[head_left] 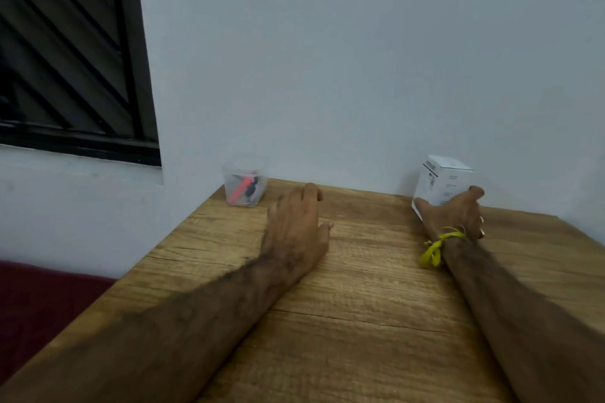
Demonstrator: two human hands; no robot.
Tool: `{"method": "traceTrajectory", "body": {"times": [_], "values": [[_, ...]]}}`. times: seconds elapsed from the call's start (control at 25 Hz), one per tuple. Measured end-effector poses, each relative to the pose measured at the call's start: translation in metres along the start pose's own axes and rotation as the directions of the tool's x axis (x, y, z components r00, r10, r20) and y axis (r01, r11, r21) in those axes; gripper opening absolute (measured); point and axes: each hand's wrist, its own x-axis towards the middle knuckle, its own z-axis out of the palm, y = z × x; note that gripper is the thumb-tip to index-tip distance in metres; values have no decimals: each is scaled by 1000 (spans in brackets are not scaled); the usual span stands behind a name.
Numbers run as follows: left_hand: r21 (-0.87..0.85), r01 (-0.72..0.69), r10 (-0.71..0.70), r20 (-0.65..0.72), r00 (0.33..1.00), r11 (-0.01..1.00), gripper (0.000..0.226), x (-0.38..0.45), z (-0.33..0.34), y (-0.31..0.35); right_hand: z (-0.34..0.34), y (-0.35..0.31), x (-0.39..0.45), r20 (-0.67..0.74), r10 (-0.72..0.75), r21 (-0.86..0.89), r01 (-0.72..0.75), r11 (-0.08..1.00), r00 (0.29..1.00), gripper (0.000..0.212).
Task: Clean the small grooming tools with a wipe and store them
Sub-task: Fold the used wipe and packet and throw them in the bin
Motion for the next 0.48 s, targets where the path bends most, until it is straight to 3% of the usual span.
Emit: {"method": "traceTrajectory", "body": {"times": [0.12,0.28,0.36,0.48], "values": [[7,26,-25,-167,986,1000,48,2,-3,-3,-7,-9,-11,-92,-19,-19,17,1000,996,113],[-24,216,-206,-423,883,976,84,13,-18,-36,-15,-18,-37,-272,-265,-31,267,963,925,91],[-75,346,-343,-425,838,935,107,19,-27,-61,-14,-23,-55,-255,-379,-3,391,920,889,81],[-313,528,-606,-256,753,789,127,31,-31,-80,-13,-25,-63,-183,-492,14,503,864,851,74]]}}
